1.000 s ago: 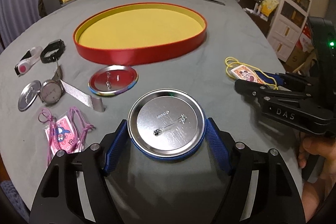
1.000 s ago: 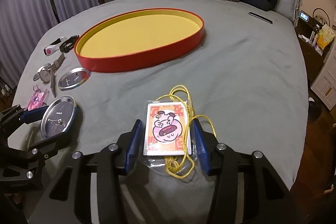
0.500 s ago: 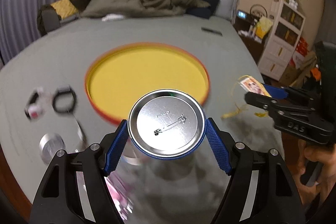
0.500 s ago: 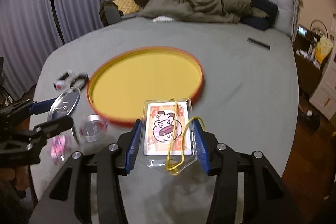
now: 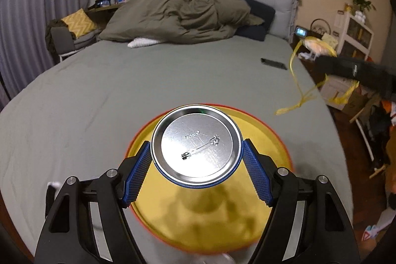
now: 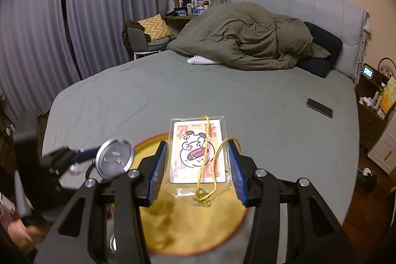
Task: Organize jewelry
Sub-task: 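Carry the card badge and silver badge over the red tray with both tools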
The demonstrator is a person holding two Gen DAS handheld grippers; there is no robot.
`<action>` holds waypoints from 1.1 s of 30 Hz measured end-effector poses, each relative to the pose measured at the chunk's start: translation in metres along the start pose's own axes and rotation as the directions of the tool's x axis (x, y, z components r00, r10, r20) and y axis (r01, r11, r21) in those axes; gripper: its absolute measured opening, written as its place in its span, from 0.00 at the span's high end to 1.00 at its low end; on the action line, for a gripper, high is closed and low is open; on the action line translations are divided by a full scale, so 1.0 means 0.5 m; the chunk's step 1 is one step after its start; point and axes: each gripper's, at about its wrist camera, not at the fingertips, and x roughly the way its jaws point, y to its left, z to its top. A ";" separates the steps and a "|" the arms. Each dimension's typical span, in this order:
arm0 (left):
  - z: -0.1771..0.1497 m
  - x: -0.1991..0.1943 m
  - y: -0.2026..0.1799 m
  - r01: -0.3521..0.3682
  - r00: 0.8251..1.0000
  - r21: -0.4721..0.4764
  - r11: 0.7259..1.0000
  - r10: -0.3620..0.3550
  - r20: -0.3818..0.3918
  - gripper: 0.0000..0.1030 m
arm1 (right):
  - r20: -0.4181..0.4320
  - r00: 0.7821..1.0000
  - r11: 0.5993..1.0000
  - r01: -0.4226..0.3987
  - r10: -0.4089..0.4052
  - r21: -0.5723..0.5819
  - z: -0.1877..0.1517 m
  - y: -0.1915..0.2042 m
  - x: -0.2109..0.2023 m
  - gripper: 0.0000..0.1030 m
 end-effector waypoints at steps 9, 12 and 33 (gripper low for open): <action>-0.003 0.172 0.095 -0.009 0.994 -0.039 0.999 0.005 -0.111 0.31 | -0.112 0.991 0.995 -0.072 0.079 0.065 0.044 0.037 0.262 0.56; -0.020 0.214 0.123 -0.014 0.990 -0.060 0.998 0.006 -0.141 0.31 | -0.170 0.981 0.995 -0.083 0.091 0.057 0.021 0.065 0.341 0.56; -0.089 0.329 0.148 -0.021 0.963 -0.066 0.998 0.002 -0.271 0.31 | -0.384 0.923 1.000 0.012 -0.002 0.024 -0.110 0.073 0.552 0.56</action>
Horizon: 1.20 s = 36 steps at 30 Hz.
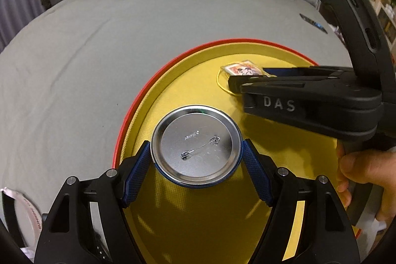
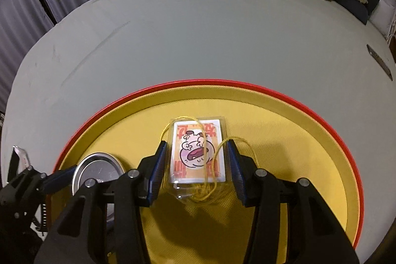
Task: Organize jewelry
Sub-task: 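Carry the card badge and silver badge over the red tray with both tools, then open both tools to drop the card badge and silver badge into the tray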
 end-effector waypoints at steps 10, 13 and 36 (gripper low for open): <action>0.003 0.003 0.000 0.010 1.000 0.018 1.000 -0.009 -0.021 0.20 | -0.023 0.998 0.997 0.050 -0.052 -0.058 -0.007 0.024 0.009 0.29; 0.003 -0.009 -0.003 0.018 1.000 0.015 1.000 -0.018 -0.005 0.13 | -0.019 0.999 0.997 0.049 -0.051 -0.059 -0.001 0.024 -0.004 0.29; -0.154 -0.322 -0.006 -0.044 0.992 0.018 0.999 0.042 0.118 0.05 | 0.111 0.988 0.991 -0.094 0.104 -0.095 -0.067 0.113 -0.368 0.15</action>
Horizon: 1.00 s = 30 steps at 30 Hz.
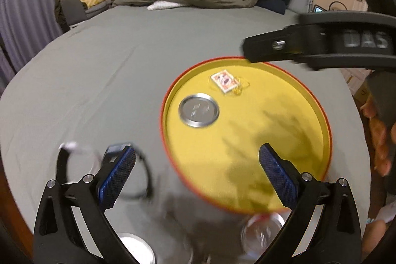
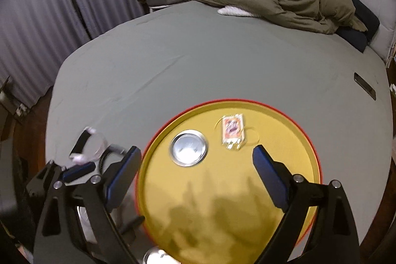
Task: Organize jewelry
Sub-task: 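Open both tools to drop the card badge and silver badge into the tray, then withdraw both tools from the tray toward the remaining jewelry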
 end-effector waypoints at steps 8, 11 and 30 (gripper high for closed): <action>-0.122 -0.078 0.012 0.001 1.000 -0.015 1.000 -0.001 -0.006 0.05 | -0.008 0.998 0.996 -0.056 0.055 -0.075 -0.123 0.072 -0.080 0.15; -0.155 -0.084 0.000 -0.002 1.000 0.008 1.000 0.002 -0.010 0.05 | -0.013 0.997 0.994 -0.080 0.079 -0.073 -0.165 0.087 -0.095 0.15; -0.262 -0.026 -0.022 0.013 0.999 0.030 0.999 -0.012 -0.037 0.05 | -0.195 0.978 0.994 -0.058 0.076 0.095 -0.351 0.065 -0.017 0.15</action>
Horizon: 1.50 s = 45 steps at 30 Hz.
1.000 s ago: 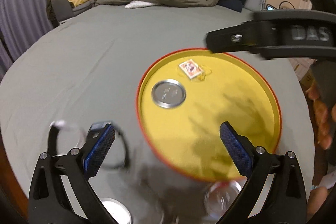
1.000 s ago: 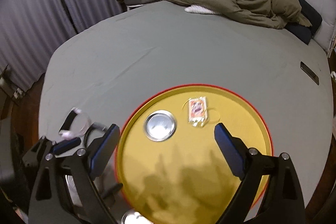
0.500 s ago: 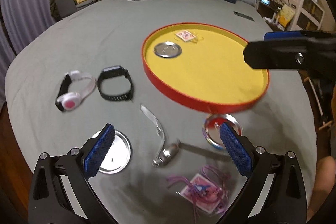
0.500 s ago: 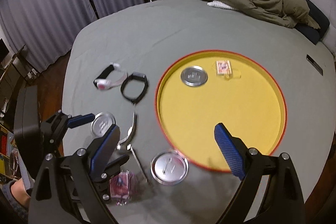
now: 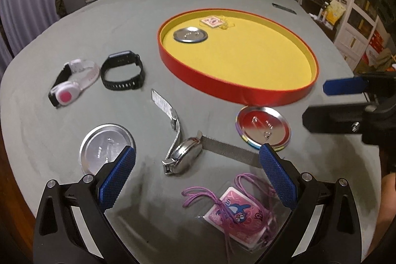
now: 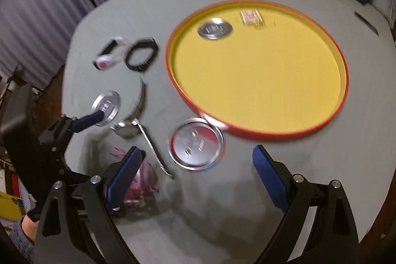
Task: Organize jewelry
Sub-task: 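Withdraw both tools from the tray toward the remaining jewelry, then grasp the silver mesh-band watch with the left tool while the right tool grasps the rainbow-rim red badge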
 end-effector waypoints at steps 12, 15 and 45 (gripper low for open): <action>-0.007 0.035 0.029 0.011 1.000 -0.010 1.000 -0.011 -0.022 0.06 | -0.187 0.982 0.992 0.051 -0.028 0.119 0.031 -0.016 0.113 0.15; -0.011 0.039 0.034 0.000 1.000 -0.004 1.000 0.000 -0.024 0.06 | -0.208 0.978 0.991 0.055 -0.029 0.119 0.034 -0.008 0.131 0.15; -0.018 0.033 0.017 -0.078 0.997 0.058 0.995 0.076 0.026 0.87 | -0.172 0.974 0.983 0.165 -0.151 0.076 0.011 0.042 0.134 0.32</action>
